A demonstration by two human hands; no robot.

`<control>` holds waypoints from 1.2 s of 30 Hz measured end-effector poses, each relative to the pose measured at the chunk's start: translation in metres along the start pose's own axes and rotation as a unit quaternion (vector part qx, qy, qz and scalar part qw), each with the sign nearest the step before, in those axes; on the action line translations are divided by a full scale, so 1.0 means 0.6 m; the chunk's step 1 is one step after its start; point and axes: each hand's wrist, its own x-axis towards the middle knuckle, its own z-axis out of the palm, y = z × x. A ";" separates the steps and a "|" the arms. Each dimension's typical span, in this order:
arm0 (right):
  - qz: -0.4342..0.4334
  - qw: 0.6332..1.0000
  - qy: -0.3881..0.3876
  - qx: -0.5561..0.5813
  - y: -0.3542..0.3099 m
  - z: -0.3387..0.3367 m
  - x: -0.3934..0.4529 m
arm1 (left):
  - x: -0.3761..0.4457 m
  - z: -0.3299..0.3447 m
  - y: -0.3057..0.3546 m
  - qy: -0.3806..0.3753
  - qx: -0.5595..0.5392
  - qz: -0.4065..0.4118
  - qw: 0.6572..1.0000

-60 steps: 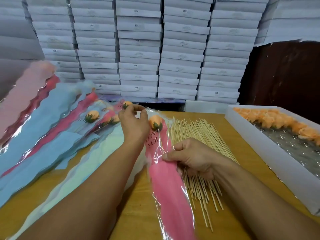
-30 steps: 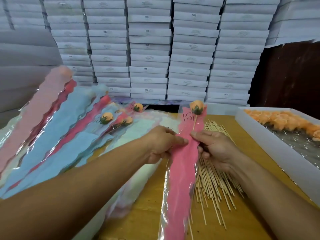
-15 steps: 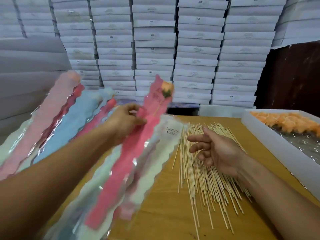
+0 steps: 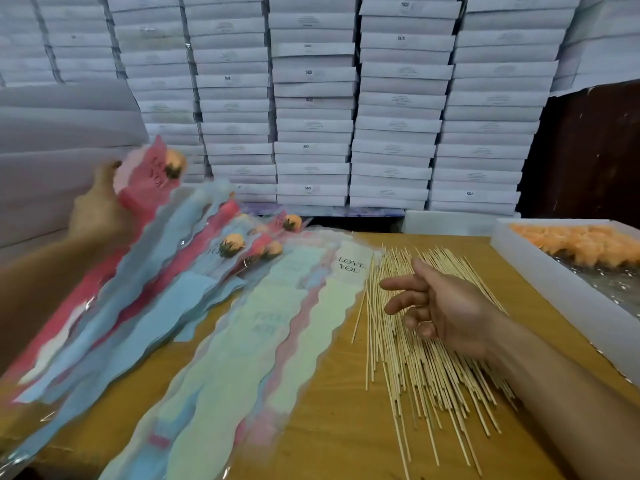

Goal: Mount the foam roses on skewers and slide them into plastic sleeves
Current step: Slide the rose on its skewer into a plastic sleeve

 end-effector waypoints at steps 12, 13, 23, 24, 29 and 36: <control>0.005 1.000 -0.003 -0.015 0.005 -0.002 0.005 | -0.040 0.071 -0.097 -0.068 0.279 0.006 0.958; 0.006 1.000 -0.003 -0.015 0.006 -0.002 0.006 | -0.042 0.076 -0.103 -0.083 0.268 -0.004 0.960; -0.036 0.997 0.065 0.015 0.003 -0.013 0.010 | -0.018 0.106 -0.132 -0.173 0.251 -0.063 0.950; -0.041 0.996 0.077 0.014 0.001 -0.015 0.010 | -0.014 0.104 -0.130 -0.148 0.253 -0.053 0.954; -0.066 0.988 0.137 0.028 -0.006 -0.018 0.006 | -0.007 0.102 -0.119 -0.043 0.245 -0.003 0.968; -0.118 0.965 0.235 -0.021 -0.014 -0.029 0.006 | -0.012 0.103 -0.054 -0.013 0.207 0.052 0.977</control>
